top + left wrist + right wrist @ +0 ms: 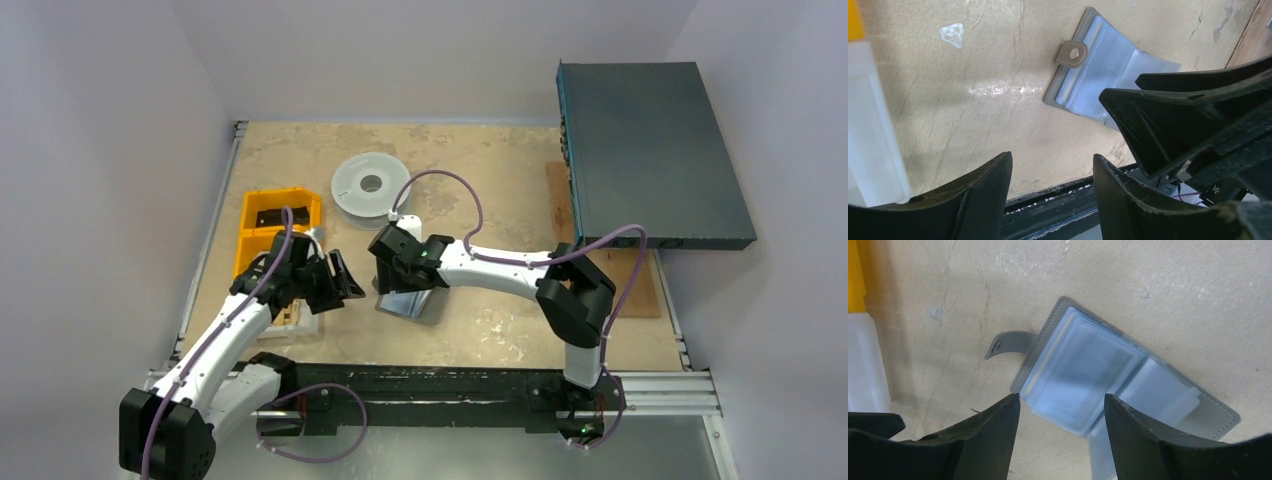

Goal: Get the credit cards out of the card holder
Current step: Remove the credit card from the card holder.

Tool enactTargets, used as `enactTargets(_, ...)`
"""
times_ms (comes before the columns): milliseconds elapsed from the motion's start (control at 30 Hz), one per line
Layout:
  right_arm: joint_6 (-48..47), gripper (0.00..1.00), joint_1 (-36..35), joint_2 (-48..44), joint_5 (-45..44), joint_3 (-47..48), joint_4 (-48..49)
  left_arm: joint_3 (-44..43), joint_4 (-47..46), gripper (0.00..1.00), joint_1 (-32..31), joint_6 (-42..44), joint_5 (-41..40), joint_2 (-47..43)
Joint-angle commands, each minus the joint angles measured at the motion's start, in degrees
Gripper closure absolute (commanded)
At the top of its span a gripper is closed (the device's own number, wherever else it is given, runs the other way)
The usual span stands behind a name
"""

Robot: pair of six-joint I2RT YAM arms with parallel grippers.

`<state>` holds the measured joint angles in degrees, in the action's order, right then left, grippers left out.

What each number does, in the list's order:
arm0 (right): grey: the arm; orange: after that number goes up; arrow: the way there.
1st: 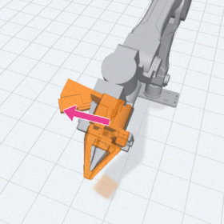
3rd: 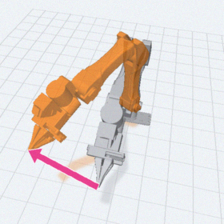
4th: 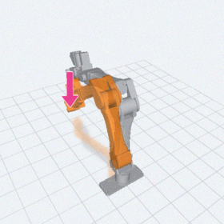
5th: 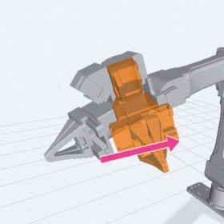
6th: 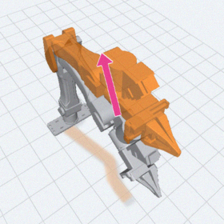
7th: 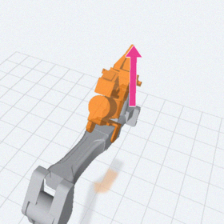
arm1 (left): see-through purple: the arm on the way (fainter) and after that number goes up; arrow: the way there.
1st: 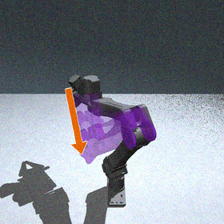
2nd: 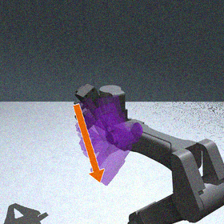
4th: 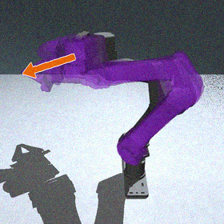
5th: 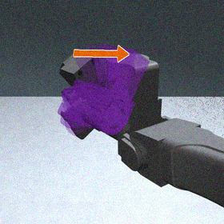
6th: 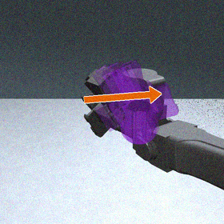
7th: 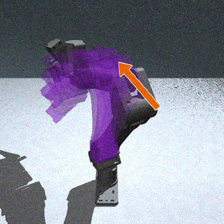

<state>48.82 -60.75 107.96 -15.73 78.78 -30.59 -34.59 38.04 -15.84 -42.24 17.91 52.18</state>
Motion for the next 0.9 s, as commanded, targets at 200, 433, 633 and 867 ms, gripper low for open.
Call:
enactTargets(200, 3.3, 0.45, -1.1, 1.9, -3.8, 1.4, -2.4, 1.5, -6.2, 0.41, -0.2, 1.0, 3.2, 2.5)
enactTargets(433, 5.1, 0.48, -1.1, 1.6, -2.3, -4.2, 3.1, 0.8, -4.6, 0.42, -0.2, 2.2, 3.6, 3.2)
enactTargets(633, 3.8, 0.57, -1.1, 1.0, 1.6, -9.0, 7.2, 1.7, -6.0, 0.42, -0.7, 1.8, 4.3, 4.5)
enactTargets(867, -2.3, 0.9, -0.5, -2.6, 5.1, -15.4, 14.5, 2.1, -8.7, 0.45, -3.7, -0.8, 4.6, 6.9)
